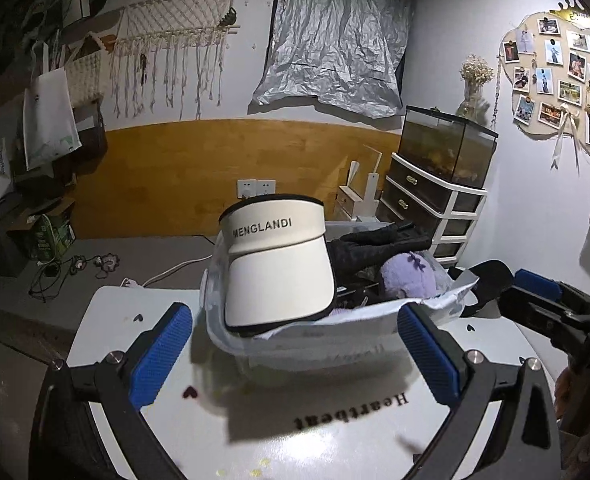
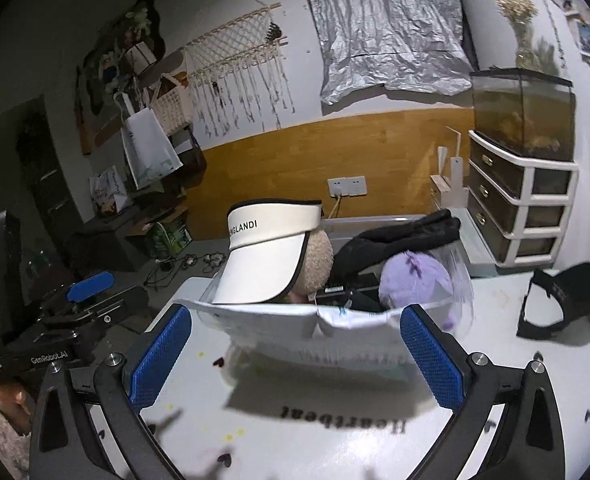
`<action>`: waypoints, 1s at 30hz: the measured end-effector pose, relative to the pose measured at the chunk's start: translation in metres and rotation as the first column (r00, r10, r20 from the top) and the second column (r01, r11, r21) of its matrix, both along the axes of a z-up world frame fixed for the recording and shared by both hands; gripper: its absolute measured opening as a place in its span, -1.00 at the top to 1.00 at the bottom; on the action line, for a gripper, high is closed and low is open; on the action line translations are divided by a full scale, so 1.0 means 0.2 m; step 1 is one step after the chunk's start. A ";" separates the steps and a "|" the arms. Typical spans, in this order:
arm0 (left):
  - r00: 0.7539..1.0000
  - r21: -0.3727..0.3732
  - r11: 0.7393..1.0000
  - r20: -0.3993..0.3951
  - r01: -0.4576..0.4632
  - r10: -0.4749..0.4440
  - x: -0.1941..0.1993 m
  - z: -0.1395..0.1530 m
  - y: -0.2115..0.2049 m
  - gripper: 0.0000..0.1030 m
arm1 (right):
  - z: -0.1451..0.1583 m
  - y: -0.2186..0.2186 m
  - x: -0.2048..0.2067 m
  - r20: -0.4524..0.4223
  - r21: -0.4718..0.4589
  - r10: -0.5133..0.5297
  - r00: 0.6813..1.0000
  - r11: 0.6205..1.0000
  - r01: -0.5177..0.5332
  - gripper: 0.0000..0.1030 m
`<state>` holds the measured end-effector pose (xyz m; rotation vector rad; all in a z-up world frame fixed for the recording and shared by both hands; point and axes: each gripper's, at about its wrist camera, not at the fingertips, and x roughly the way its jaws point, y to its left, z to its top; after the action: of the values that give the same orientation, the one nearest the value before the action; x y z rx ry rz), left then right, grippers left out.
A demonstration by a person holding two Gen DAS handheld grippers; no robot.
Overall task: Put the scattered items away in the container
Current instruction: 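Lower the visor into the box and open both tools, then move both tools toward the black visor on the table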
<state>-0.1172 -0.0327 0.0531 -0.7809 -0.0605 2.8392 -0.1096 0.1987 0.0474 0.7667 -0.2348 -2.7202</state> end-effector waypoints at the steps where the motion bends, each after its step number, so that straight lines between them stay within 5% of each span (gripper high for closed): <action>1: 1.000 -0.001 1.000 0.000 -0.001 0.001 0.02 0.00 0.00 -1.00 | -0.01 0.00 0.02 0.000 -0.004 -0.008 1.000 1.000 0.008 -1.00; 7: 0.999 -0.049 0.999 -0.036 0.013 -0.015 0.12 -0.03 0.00 -1.00 | -0.05 -0.02 0.12 -0.005 0.038 -0.043 0.999 0.998 0.043 -1.00; 30: 0.999 -0.049 0.997 -0.006 0.052 -0.053 0.24 -0.18 -0.04 -1.00 | -0.21 -0.12 0.28 0.073 0.101 -0.132 0.989 0.987 0.124 -1.00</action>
<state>-0.0687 -0.0400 0.0169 -0.7710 0.0300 2.8033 -0.0543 0.1755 0.0060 0.9181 -0.1779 -2.8424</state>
